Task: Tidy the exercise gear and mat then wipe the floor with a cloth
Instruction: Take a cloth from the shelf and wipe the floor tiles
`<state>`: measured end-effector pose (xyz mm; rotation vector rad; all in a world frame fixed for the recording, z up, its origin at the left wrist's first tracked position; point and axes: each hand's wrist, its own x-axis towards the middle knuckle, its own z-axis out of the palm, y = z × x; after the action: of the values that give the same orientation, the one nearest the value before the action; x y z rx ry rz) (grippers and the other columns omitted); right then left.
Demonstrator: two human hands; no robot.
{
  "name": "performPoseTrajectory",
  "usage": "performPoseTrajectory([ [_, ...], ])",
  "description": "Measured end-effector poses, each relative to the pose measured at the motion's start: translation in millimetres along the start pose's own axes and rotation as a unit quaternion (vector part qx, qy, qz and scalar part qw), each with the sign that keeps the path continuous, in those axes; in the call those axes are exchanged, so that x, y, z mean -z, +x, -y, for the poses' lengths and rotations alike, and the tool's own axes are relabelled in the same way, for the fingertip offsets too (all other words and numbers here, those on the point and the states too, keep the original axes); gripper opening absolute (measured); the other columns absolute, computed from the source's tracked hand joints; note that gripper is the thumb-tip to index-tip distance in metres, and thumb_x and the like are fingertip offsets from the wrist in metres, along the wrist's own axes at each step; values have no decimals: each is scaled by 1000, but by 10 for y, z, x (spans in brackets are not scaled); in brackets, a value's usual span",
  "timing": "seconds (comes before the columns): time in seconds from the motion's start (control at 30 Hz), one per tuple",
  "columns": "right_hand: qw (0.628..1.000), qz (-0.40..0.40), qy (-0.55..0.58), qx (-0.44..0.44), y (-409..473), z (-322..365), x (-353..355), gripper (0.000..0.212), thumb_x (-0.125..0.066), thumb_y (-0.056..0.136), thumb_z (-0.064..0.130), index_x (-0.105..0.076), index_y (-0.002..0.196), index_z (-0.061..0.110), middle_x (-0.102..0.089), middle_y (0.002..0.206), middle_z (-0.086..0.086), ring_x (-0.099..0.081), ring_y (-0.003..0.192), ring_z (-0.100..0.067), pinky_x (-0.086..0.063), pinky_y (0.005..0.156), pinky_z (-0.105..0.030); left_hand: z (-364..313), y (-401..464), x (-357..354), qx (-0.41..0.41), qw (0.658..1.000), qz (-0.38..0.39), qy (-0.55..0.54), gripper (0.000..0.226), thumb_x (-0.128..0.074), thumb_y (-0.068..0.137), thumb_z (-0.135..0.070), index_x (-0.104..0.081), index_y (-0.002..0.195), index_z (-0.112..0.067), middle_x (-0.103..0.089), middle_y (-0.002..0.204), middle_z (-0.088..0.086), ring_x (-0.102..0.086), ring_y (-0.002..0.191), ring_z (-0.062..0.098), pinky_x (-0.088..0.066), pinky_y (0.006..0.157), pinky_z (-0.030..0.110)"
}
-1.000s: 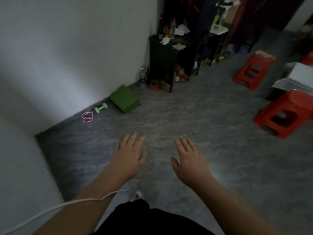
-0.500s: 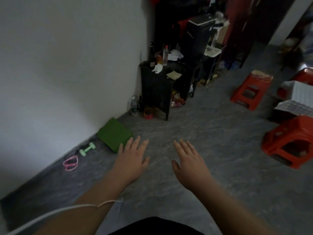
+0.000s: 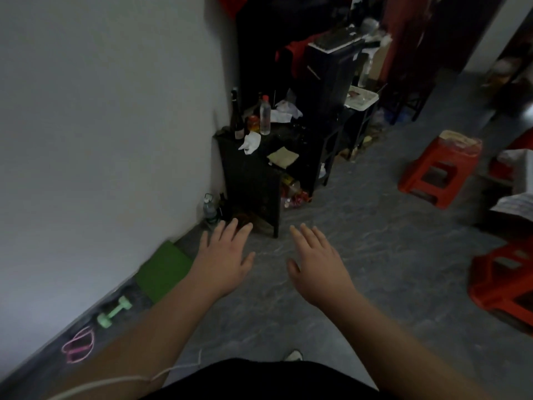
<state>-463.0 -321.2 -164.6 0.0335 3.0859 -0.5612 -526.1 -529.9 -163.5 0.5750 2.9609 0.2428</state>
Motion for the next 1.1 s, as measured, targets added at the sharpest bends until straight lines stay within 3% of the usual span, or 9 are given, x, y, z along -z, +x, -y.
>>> performPoseTrajectory([
  [0.33, 1000, 10, -7, 11, 1956, -847, 453, 67, -43, 98, 42, -11, 156, 28, -13, 165, 1, -5, 152, -20, -17, 122, -42, -193, 2119, 156, 10, 1000, -2, -13, 65, -35, 98, -53, -8, 154, -36, -10, 164, 0, -6, 151, 25, -13, 120, 55],
  [0.6, 1000, 18, -18, -12, 3526, -1362, 389, 67, -41, 99, 44, -10, 156, 29, -11, 165, 2, -3, 152, -20, -18, 122, -43, 3, 3836, 30, -8, 999, 12, -35, 64, -37, 98, -51, -10, 154, -35, -11, 164, 0, -6, 151, 25, -13, 120, 54],
  [0.87, 996, 74, -31, -33, 5133, -1608, 177, 67, -42, 99, 43, -11, 156, 28, -11, 165, 2, -4, 152, -20, -19, 121, -44, 500, 5512, -201, -24, 996, 80, -35, 63, -36, 99, -49, -13, 154, -32, -11, 164, 1, -6, 151, 26, -14, 119, 55],
  [1.1, 984, 164, -8, -66, 6198, -2045, -320, 65, -45, 98, 37, -16, 154, 22, -18, 163, -3, -12, 150, -24, -24, 119, -46, 686, 6396, -673, 15, 985, 160, -67, 60, -42, 97, -42, -24, 152, -26, -22, 161, 5, -15, 148, 30, -21, 119, 49],
])
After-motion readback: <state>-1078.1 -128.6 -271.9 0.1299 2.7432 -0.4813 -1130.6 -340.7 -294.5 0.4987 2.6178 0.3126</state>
